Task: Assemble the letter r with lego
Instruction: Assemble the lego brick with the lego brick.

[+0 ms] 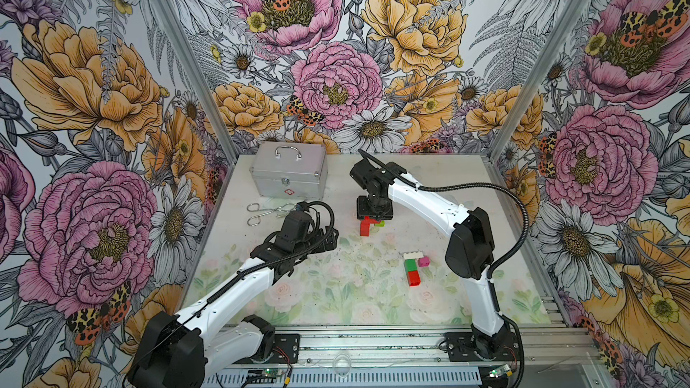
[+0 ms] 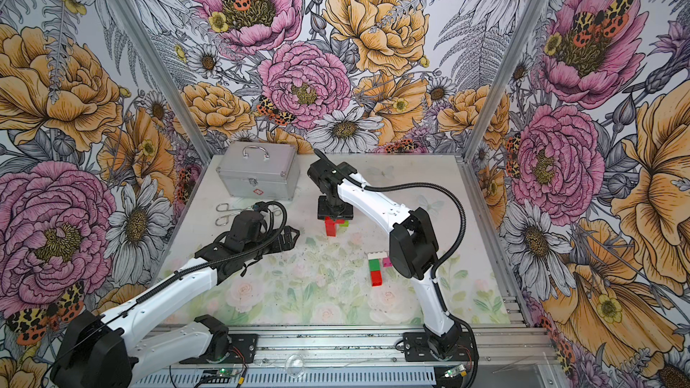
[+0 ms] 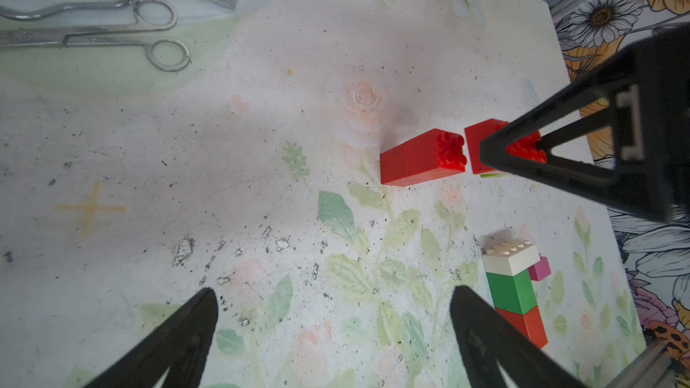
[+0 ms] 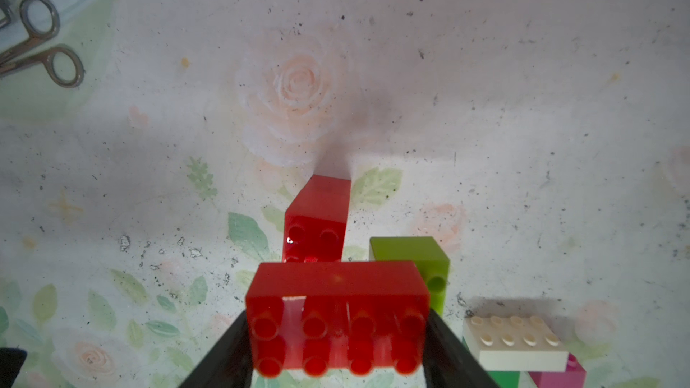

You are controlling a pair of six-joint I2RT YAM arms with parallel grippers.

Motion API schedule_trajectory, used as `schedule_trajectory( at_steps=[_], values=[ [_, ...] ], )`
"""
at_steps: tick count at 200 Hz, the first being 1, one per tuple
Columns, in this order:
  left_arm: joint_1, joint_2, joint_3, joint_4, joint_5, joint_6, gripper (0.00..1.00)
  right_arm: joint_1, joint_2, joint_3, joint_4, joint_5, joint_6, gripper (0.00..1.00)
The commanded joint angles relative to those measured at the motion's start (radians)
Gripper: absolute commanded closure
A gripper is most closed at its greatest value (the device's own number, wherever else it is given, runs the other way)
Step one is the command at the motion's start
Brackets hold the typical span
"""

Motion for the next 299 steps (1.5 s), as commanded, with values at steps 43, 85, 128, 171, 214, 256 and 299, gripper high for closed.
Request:
schedule_trajectory(
  at_steps=[43, 85, 128, 171, 214, 256, 299],
  values=[
    [0.009, -0.035, -0.011, 0.028, 0.02, -0.004, 0.01, -0.002, 0.061, 0.066, -0.032, 0.032, 0.024, 0.46],
    [0.013, -0.036, -0.014, 0.028, 0.024, -0.003, 0.01, -0.007, 0.077, 0.083, -0.036, 0.033, 0.024, 0.46],
    [0.016, -0.033, -0.011, 0.032, 0.03, -0.003, 0.01, -0.004, 0.089, 0.094, -0.041, 0.031, 0.025, 0.46],
    [0.018, -0.034, -0.014, 0.034, 0.033, -0.004, 0.01, -0.001, 0.1, 0.092, -0.045, 0.036, 0.024, 0.45],
    [0.018, -0.042, -0.015, 0.029, 0.032, -0.005, 0.01, 0.002, 0.112, 0.093, -0.045, 0.047, 0.03, 0.45],
    [0.018, -0.049, -0.014, 0.025, 0.03, -0.004, 0.01, 0.001, 0.135, 0.095, -0.048, 0.049, 0.02, 0.45],
    [0.018, -0.049, -0.016, 0.027, 0.032, -0.004, 0.01, 0.001, 0.161, 0.094, -0.072, 0.061, -0.007, 0.46]
  ],
)
